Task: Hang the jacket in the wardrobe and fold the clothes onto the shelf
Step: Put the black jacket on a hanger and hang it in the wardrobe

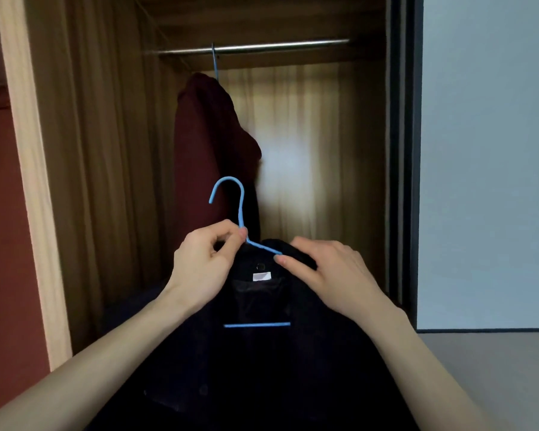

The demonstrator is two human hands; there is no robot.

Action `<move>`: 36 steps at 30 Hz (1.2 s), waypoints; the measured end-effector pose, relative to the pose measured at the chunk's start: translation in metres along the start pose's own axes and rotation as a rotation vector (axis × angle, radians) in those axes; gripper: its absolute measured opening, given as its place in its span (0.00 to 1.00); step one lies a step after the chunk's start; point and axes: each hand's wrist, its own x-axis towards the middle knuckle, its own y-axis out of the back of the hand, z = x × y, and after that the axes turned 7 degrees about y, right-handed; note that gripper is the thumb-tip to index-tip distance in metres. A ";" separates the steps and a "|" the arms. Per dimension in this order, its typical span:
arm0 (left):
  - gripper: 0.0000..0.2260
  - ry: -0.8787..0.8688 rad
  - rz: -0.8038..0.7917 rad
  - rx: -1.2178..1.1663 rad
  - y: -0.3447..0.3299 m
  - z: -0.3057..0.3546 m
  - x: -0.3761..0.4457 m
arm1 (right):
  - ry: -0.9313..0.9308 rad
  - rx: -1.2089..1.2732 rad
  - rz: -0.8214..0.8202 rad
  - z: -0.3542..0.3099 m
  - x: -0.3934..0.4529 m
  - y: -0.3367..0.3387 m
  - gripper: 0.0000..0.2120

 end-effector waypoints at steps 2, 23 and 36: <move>0.12 0.007 0.018 0.020 -0.007 -0.005 0.007 | -0.007 -0.049 0.048 0.005 0.001 -0.010 0.21; 0.13 -0.119 -0.088 0.032 -0.086 0.002 0.054 | 0.013 -0.132 0.188 0.095 -0.032 0.012 0.21; 0.32 -0.053 -0.350 -0.117 -0.142 0.026 0.100 | -0.014 -0.032 0.310 0.135 -0.047 0.063 0.04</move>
